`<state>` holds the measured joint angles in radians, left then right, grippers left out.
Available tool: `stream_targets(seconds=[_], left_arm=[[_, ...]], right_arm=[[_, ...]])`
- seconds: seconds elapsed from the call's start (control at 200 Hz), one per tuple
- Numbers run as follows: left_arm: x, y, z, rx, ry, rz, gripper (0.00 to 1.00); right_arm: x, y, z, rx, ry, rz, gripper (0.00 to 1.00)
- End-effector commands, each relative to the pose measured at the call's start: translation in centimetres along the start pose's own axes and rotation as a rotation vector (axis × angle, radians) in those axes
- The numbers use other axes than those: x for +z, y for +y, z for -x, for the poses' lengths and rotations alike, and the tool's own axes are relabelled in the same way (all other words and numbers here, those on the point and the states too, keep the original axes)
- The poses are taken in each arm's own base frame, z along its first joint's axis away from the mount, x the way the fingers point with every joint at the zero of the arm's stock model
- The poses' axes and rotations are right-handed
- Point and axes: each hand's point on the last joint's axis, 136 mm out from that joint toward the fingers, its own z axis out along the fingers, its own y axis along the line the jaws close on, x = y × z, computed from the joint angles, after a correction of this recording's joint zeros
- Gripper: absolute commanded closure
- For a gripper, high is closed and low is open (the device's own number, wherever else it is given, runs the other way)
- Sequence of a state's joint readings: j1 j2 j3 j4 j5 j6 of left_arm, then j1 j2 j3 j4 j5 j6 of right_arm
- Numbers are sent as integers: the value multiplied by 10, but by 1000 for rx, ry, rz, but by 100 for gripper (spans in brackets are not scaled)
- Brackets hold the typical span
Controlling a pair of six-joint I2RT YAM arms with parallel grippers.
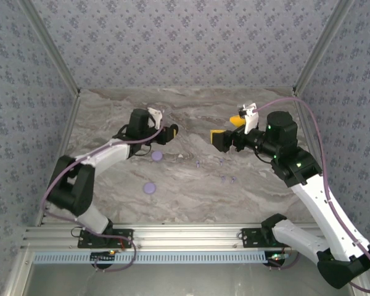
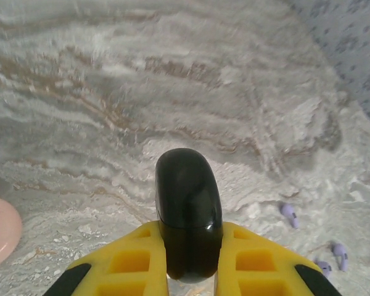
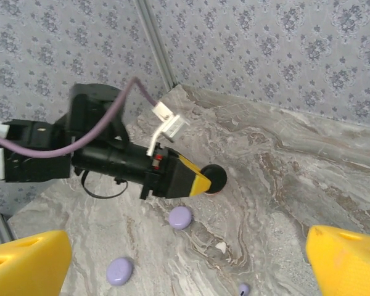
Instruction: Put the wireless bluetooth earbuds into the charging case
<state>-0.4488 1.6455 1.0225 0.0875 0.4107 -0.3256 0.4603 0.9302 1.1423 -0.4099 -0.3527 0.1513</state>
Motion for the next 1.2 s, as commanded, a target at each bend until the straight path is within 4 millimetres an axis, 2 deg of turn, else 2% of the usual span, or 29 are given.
stream_targets(seconds=[0.0, 0.105, 0.265, 0.405, 0.48, 0.72, 0.984, 1.199], left_arm=[[22, 9, -7, -76, 90, 14, 100], [46, 17, -13, -115, 127, 13, 99], [70, 24, -19, -148, 171, 10, 95], [84, 28, -25, -168, 215, -1, 93], [88, 31, -27, -172, 223, 5, 86], [97, 41, -35, -178, 256, 31, 72], [95, 46, -37, -159, 272, 63, 59], [82, 43, -23, -124, 242, 87, 51]], right_arm=[[1, -12, -9, 27, 29, -53, 0], [3, -18, -17, 41, 70, -82, 0], [3, -21, -23, 49, 91, -93, 0], [5, -25, -30, 57, 118, -112, 0], [7, -26, -33, 64, 130, -111, 0], [10, -28, -37, 77, 152, -117, 0], [15, -19, -38, 89, 190, -53, 0], [20, -25, -45, 109, 220, -75, 0]])
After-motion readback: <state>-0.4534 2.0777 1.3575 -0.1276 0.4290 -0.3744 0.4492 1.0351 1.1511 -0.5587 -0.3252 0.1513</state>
